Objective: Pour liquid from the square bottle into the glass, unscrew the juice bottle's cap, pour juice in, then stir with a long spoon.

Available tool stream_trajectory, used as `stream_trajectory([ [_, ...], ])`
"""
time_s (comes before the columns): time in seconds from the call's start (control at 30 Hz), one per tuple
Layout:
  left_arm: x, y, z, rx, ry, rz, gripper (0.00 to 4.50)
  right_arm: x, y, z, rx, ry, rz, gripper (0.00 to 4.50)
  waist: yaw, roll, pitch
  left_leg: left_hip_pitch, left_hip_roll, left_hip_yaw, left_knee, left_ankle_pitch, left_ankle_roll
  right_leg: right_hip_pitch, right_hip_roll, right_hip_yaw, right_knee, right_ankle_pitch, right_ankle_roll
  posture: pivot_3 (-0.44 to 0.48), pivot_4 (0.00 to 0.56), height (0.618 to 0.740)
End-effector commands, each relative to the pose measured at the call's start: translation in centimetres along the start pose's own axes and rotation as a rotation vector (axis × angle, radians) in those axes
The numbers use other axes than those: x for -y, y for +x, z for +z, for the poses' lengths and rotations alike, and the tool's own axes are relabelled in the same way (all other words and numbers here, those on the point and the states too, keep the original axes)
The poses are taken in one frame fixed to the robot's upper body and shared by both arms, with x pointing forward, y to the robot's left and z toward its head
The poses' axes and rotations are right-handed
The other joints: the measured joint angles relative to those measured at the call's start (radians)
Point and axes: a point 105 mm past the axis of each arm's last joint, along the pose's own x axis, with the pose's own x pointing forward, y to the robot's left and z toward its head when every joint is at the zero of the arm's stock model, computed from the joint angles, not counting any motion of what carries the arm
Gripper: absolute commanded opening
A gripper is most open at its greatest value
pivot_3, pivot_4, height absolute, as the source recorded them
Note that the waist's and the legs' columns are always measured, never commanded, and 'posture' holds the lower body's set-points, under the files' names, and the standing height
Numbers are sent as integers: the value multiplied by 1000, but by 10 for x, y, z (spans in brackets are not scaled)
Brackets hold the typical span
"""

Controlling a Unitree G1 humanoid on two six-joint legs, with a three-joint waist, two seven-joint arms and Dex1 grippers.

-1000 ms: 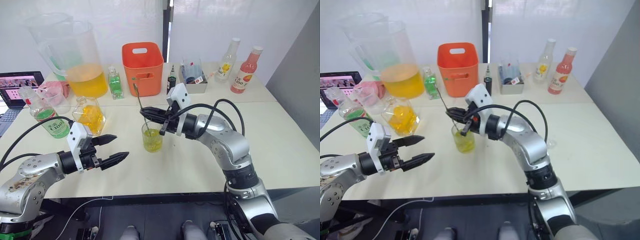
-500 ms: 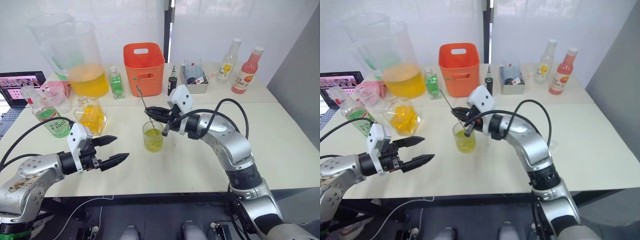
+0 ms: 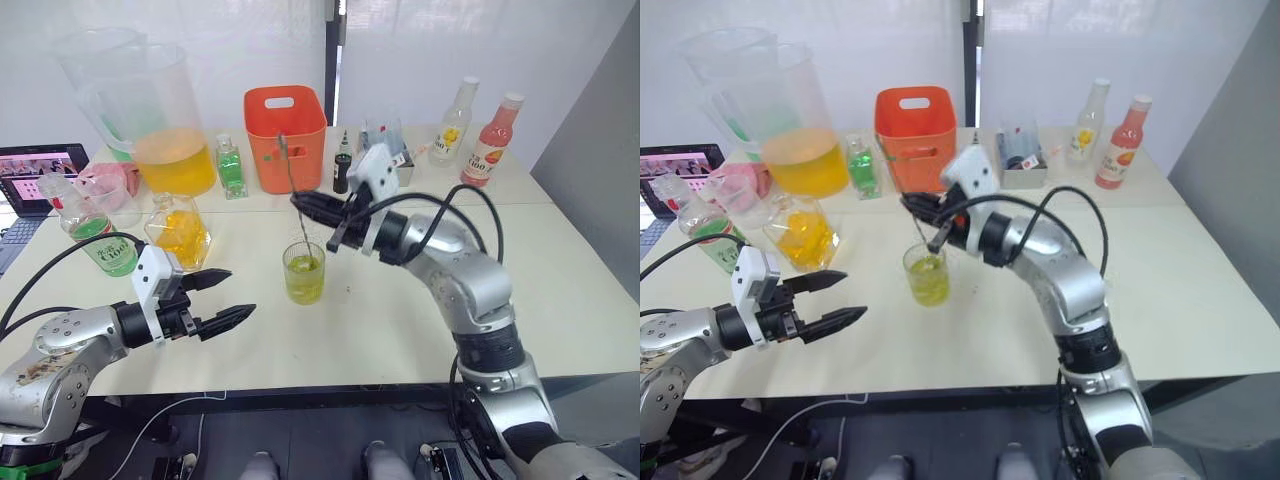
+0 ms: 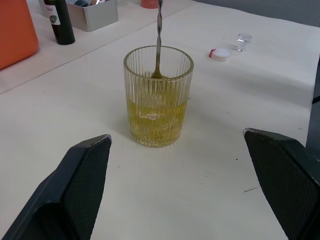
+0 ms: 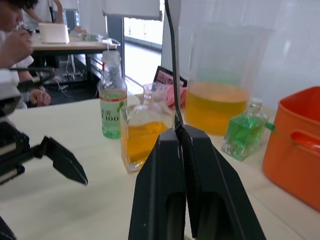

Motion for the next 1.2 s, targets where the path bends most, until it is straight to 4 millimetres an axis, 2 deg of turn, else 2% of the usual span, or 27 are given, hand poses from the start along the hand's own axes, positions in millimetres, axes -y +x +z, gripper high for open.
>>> stream_trajectory([
  [0.03,-1,0,7,19,40,-3,4481,-6,-3,27,71,3,29,0,0,0,0,0,0,0,0,0,0,0,0,0,0,0,0,0,150,740],
  [0.27,-1,2,4,17,41,-10,4481,-5,-8,39,92,127,36,0,0,0,0,0,1,0,0,0,0,0,1,0,0,0,0,0,150,740],
  [0.87,0,5,4,23,41,-21,4481,-2,-11,28,9,61,12,0,0,0,0,0,2,0,0,0,0,0,2,0,0,0,-1,0,150,740],
  [1.2,-7,7,6,32,75,14,4481,15,-16,45,72,227,-25,0,0,0,0,0,2,0,0,0,0,0,2,0,0,0,-1,0,150,740],
])
